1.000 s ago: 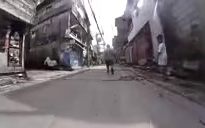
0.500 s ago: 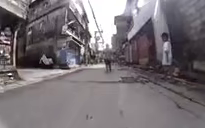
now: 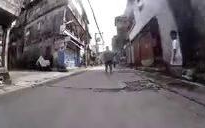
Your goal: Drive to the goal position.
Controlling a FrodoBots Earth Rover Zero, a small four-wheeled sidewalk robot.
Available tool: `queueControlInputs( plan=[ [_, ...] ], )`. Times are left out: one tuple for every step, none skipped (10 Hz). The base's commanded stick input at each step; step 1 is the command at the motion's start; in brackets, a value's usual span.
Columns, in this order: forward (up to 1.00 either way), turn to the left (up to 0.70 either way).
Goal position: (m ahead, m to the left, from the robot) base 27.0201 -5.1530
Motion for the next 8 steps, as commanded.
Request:
queueControlInputs(
  plan=[
    [1.00,0.00],
    [1.00,0.00],
    [1.00,0.00],
    [1.00,0.00],
    [1.00,0.00],
    [1.00,0.00],
    [0.85,0.00],
    [0.00,0.00]
  ],
)
